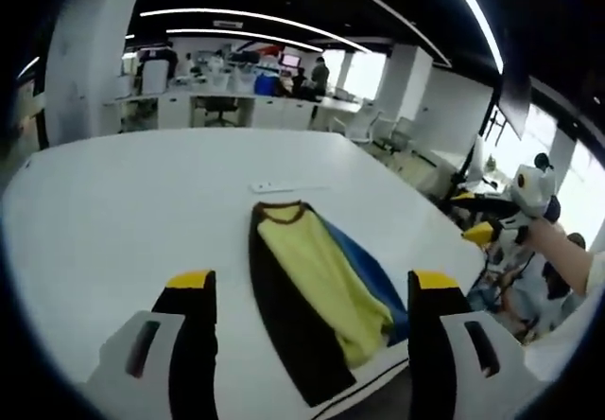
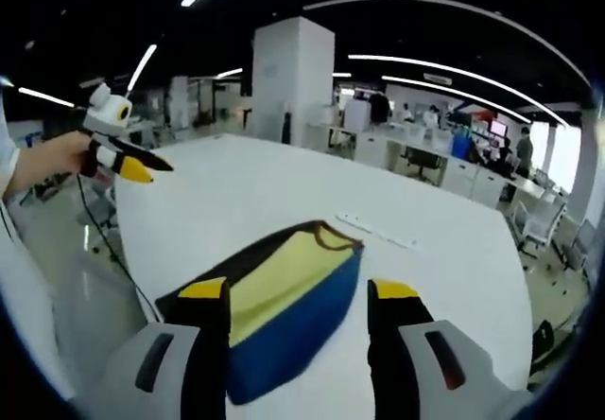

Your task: Fold the garment on the visible template until the final outline fits inside the template.

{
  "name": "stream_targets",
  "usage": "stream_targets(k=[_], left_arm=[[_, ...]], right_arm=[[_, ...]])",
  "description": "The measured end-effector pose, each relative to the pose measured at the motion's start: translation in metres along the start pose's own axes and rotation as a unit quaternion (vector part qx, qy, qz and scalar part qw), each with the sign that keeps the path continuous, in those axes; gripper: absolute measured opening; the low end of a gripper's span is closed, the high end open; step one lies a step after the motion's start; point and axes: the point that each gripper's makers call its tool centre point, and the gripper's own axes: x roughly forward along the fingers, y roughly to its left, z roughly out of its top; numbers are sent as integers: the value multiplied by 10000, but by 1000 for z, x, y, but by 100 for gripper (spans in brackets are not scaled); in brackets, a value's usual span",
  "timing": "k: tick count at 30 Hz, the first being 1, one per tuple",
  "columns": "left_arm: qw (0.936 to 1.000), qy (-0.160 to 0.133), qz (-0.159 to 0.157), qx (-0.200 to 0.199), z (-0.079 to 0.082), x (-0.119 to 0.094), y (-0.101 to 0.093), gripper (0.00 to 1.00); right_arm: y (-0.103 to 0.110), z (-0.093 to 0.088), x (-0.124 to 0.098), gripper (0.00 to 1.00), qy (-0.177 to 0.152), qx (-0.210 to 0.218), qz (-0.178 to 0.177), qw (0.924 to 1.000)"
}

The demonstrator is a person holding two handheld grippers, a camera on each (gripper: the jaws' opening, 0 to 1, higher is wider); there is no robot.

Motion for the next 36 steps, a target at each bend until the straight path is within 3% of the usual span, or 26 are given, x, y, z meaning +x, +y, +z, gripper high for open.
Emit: stream_targets(k=[11,17,26,36], left_arm=[[9997,53,-89,215,-11,-28,-22,84],[9996,-84,-137,252,-3,-43,-29,84],[9992,-235,-5,329,5,-63,-31,84],[9993,21,212,293,-24,-67,-17,89]], right_arm=[[5,-8,-25,59,31,-64,-140,9999],[0,-18,-35,59,97,50,-265,9996],[0,-18,-42,60,87,101,-308,9994],[9,-31,-51,62,236,141,-343,9990]])
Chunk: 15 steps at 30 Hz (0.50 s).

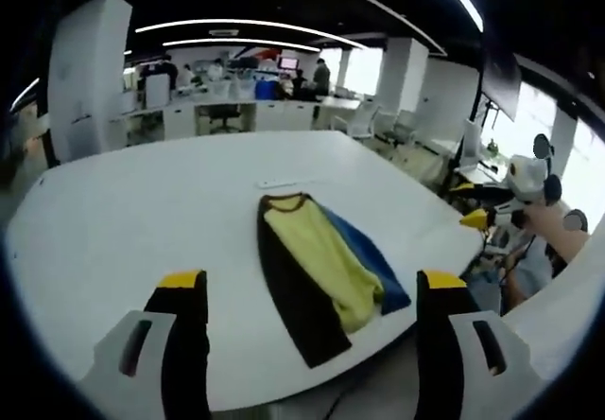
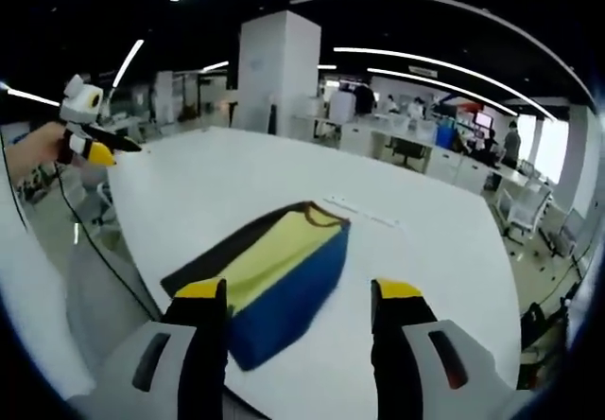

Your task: Fold the garment on the visible template until the final outline fits inside the template.

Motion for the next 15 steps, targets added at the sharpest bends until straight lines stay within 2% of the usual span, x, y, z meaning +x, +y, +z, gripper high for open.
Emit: stream_targets(k=[6,10,15], left_arm=[[10000,72,-44,-14,-7,2,-3,92],[9998,179,-42,65,-12,5,-5,99],[9995,275,-122,84,-16,8,-6,99]], right_arm=[[3,-10,-3,62,130,47,-30,9999],[6,-14,-5,63,176,58,-49,9998],[11,-19,-6,67,236,100,-8,9997]])
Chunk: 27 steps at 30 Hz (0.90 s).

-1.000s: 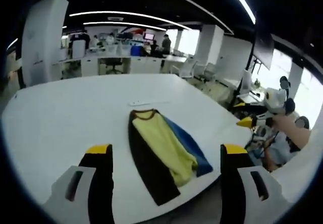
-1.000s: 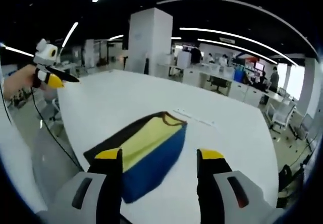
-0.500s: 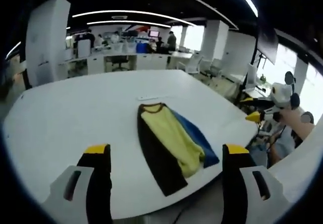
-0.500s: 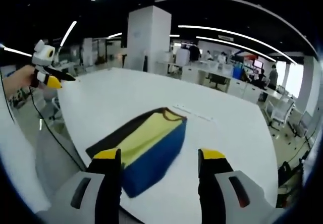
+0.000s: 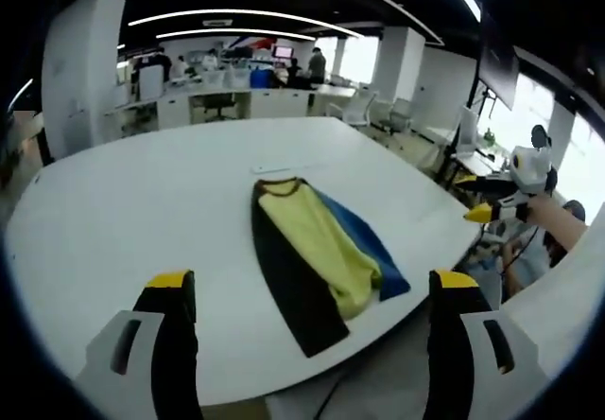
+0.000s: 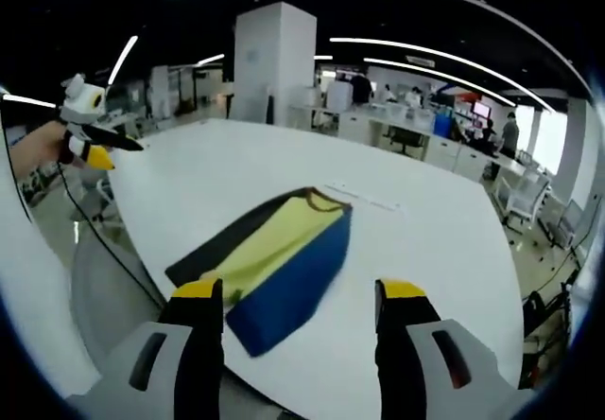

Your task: Fold the garment on the visible template until the final outline fits inside the template.

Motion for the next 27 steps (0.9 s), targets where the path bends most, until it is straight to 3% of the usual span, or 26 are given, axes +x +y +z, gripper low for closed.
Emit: stream_targets(k=[21,27], left_arm=[[9984,527,-183,-58,-31,14,2,99],[9979,587,-221,-146,-37,15,2,99]], right_arm=[[0,-22,-10,100,301,478,-28,9984],[4,-32,-9,100,499,523,37,9974]])
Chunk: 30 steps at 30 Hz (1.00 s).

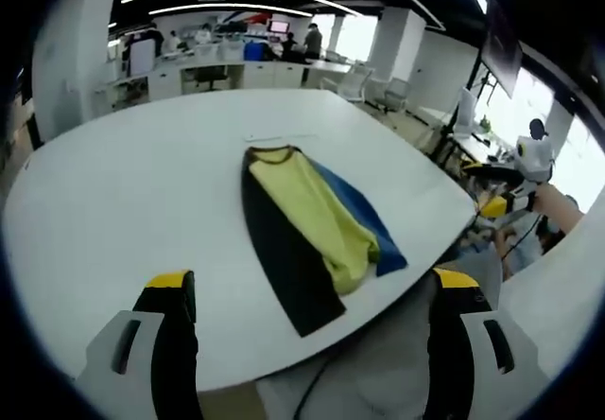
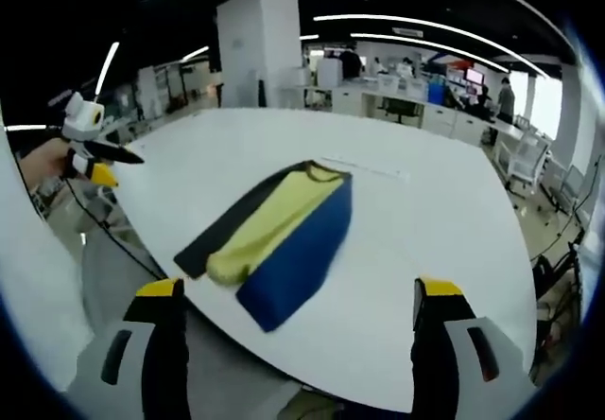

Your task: Fold the garment on the visible template until the final outline fits inside the template.

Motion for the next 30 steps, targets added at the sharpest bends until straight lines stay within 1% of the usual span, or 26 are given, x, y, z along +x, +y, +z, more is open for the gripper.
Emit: stream_targets(k=[7,14,17,21,24,27,30], left_arm=[[10000,21,-16,-6,-1,0,2,99],[10000,80,-51,-18,-3,3,3,99],[9999,107,-87,-14,-3,5,2,99],[9999,81,-102,-29,0,6,2,99],[9999,14,-87,-79,3,6,5,99],[9999,5,-123,-80,4,8,5,98],[9998,30,-160,-115,1,10,3,97]], right_arm=[[3,0,5,100,18,23,42,10000],[8,-3,10,99,108,-10,88,9999],[10,-7,10,91,231,-47,124,9996],[9,-9,10,88,286,-43,103,9995],[9,-5,11,86,269,-19,107,9996],[12,-5,14,83,312,-81,131,9994],[17,-8,19,80,375,-102,201,9990]])
